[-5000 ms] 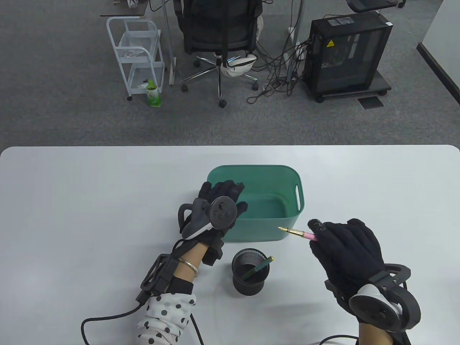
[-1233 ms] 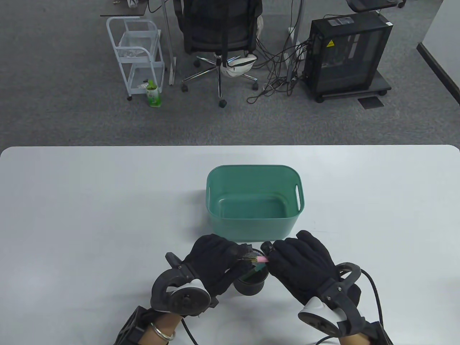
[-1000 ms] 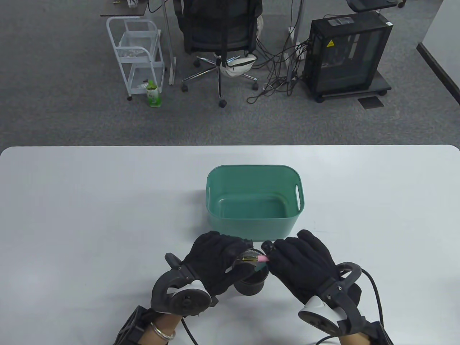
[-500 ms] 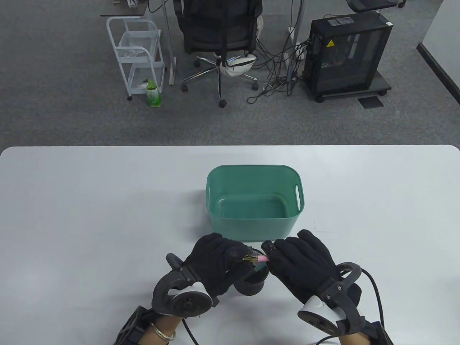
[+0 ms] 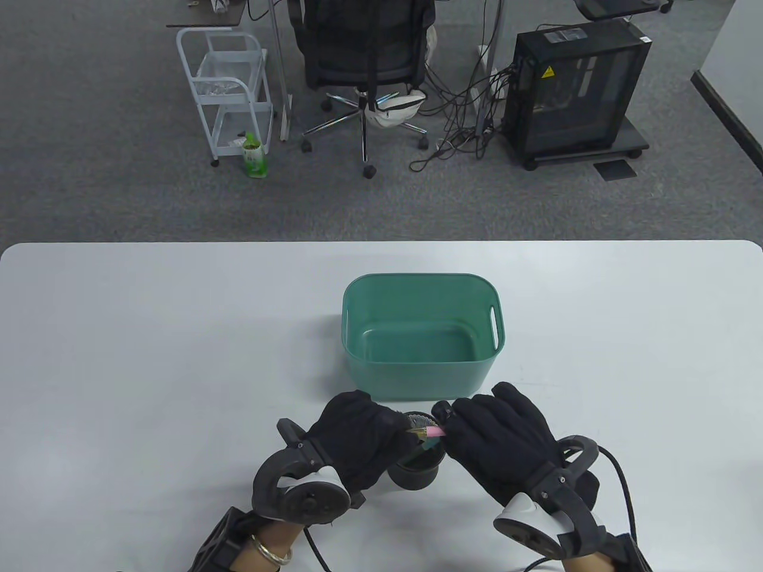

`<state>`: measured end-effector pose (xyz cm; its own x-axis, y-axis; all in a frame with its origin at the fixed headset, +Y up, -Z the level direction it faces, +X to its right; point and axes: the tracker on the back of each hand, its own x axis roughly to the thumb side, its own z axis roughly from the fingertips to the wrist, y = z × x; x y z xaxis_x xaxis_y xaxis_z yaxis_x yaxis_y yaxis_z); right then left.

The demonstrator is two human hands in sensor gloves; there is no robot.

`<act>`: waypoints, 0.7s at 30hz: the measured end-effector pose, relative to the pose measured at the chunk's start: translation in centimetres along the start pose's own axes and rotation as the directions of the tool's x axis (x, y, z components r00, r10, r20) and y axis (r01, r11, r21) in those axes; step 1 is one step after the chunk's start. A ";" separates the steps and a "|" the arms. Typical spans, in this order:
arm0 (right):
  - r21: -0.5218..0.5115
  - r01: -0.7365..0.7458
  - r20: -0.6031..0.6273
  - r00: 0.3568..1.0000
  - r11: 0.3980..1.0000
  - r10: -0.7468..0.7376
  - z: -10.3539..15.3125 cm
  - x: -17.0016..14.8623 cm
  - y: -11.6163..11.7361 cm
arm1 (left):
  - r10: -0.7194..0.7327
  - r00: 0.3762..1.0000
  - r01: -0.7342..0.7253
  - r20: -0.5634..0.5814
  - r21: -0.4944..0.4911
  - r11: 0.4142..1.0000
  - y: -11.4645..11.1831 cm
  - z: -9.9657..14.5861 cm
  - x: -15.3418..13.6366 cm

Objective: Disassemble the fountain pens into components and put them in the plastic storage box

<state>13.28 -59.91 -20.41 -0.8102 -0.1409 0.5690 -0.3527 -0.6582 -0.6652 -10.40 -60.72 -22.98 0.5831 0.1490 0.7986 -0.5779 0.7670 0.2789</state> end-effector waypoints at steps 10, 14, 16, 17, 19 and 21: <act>0.002 -0.001 0.004 1.000 1.000 0.001 0.0 0.1 0.0 | 0.007 1.000 -0.007 0.000 0.006 1.000 0.0 0.0 -0.1; 0.002 -0.006 0.003 1.000 1.000 0.006 0.1 0.1 0.0 | 0.003 1.000 -0.003 -0.008 0.012 1.000 0.0 0.0 -0.2; 0.003 -0.008 -0.001 1.000 1.000 0.008 0.1 0.1 0.0 | -0.010 1.000 0.010 -0.025 0.013 1.000 0.0 0.1 -0.2; 0.003 -0.011 -0.003 1.000 1.000 0.011 0.1 0.0 0.0 | -0.018 0.999 0.018 -0.029 0.020 1.000 0.1 0.1 -0.2; 0.002 -0.018 -0.009 1.000 1.000 0.018 0.1 -0.1 0.0 | -0.011 1.000 0.012 -0.026 0.024 1.000 0.1 0.2 -0.2; 0.002 -0.021 -0.013 1.000 1.000 0.021 0.1 -0.2 -0.1 | -0.012 1.000 0.013 -0.028 0.023 1.000 0.2 0.2 -0.2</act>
<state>13.51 -59.90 -20.46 -0.8238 -0.1450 0.5481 -0.3344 -0.6564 -0.6763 -10.71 -60.73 -23.00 0.6059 0.1568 0.7799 -0.5834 0.7540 0.3017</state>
